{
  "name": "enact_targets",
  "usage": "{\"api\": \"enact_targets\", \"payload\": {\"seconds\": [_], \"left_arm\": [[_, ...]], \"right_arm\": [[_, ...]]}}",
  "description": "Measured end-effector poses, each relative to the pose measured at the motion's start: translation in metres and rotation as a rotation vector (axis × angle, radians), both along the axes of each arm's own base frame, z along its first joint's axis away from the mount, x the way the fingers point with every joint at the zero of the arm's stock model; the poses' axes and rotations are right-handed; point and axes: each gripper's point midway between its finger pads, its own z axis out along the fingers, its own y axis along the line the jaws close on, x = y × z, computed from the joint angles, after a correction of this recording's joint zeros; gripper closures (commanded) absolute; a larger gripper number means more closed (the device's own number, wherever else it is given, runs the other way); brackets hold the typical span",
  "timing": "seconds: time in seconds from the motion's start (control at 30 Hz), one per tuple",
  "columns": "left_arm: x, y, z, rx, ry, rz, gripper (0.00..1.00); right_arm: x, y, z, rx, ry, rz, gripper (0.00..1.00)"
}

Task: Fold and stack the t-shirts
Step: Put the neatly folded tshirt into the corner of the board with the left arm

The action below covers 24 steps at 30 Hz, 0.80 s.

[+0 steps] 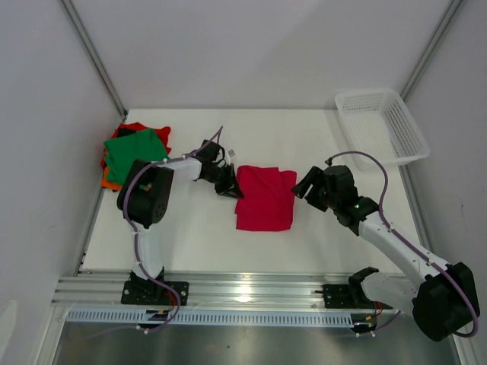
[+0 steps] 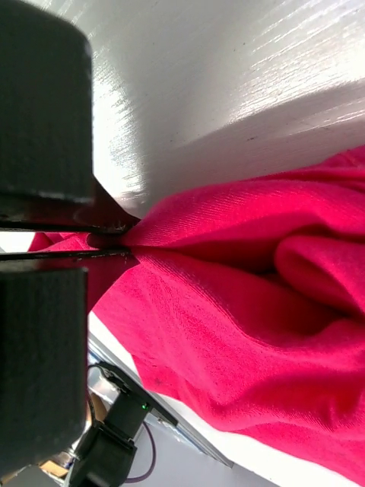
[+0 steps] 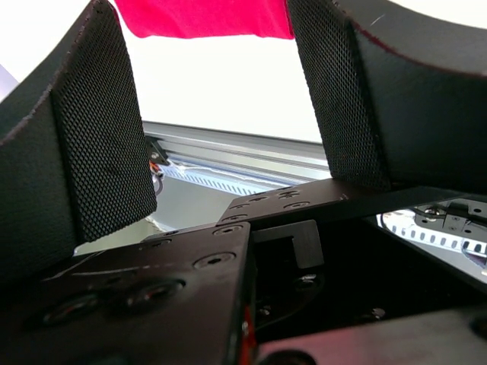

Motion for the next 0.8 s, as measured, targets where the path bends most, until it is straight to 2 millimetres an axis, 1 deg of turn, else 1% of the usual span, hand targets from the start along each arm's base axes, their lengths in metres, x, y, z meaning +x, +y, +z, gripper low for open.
{"api": "enact_targets", "payload": {"seconds": [0.5, 0.8], "left_arm": [[-0.003, 0.003, 0.000, 0.016, 0.007, 0.000, 0.99], [-0.003, 0.016, 0.007, 0.087, -0.005, 0.013, 0.99]], "right_arm": [[-0.002, 0.004, 0.000, 0.022, 0.008, 0.017, 0.31], [-0.002, 0.008, 0.003, 0.040, 0.001, 0.036, 0.32]]}}
